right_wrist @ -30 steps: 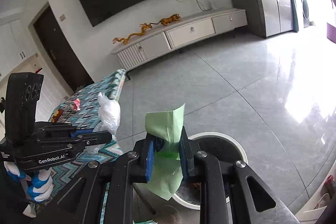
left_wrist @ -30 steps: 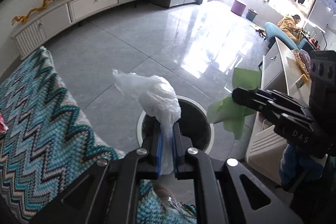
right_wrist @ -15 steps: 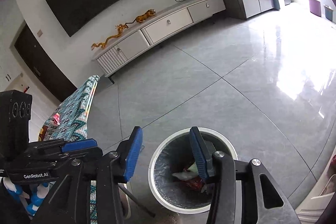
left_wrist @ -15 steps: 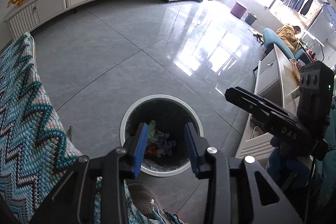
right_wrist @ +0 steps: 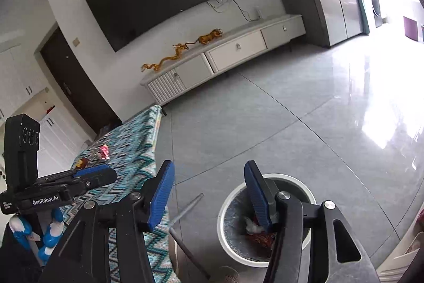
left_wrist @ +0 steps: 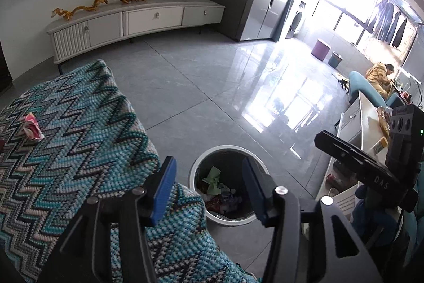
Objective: Collect trash
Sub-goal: 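Move both tools back to the last chip bag and pink wrapper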
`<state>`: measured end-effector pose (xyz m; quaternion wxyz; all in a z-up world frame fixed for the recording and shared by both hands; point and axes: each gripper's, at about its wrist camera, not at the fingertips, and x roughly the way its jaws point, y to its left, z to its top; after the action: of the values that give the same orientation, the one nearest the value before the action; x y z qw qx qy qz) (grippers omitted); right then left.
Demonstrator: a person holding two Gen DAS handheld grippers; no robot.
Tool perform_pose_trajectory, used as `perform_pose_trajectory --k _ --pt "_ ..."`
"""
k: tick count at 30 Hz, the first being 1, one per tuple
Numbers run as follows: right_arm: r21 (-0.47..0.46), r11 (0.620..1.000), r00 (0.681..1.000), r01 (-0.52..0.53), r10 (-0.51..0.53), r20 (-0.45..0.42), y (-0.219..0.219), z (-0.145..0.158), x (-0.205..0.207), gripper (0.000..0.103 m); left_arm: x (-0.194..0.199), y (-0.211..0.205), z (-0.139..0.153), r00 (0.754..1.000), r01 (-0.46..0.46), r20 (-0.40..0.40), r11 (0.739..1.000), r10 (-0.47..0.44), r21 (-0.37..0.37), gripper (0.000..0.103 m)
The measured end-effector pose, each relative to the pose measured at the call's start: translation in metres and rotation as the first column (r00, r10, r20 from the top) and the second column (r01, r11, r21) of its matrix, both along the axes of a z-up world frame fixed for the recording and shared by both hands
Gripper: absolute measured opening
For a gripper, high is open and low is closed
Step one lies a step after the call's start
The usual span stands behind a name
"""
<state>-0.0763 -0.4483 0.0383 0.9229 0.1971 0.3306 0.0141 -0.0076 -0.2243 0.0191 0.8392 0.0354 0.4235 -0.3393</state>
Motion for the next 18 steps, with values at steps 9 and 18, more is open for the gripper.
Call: perform_pose_trajectory --k 9,18 --pt "-0.057 0.994 0.994 -0.096 0.098 0.051 0.055 0.038 -0.011 0.053 -0.02 0.105 0.045 0.964 -0.203 0.16 0.976 0.213 -0.078 0.05" --pt "-0.147 0.971 0.974 -0.189 0.205 0.098 0.118 0.082 -0.014 0.053 -0.031 0.233 0.087 0.872 -0.432 0.227 0.9 0.433 -0.057 0.05"
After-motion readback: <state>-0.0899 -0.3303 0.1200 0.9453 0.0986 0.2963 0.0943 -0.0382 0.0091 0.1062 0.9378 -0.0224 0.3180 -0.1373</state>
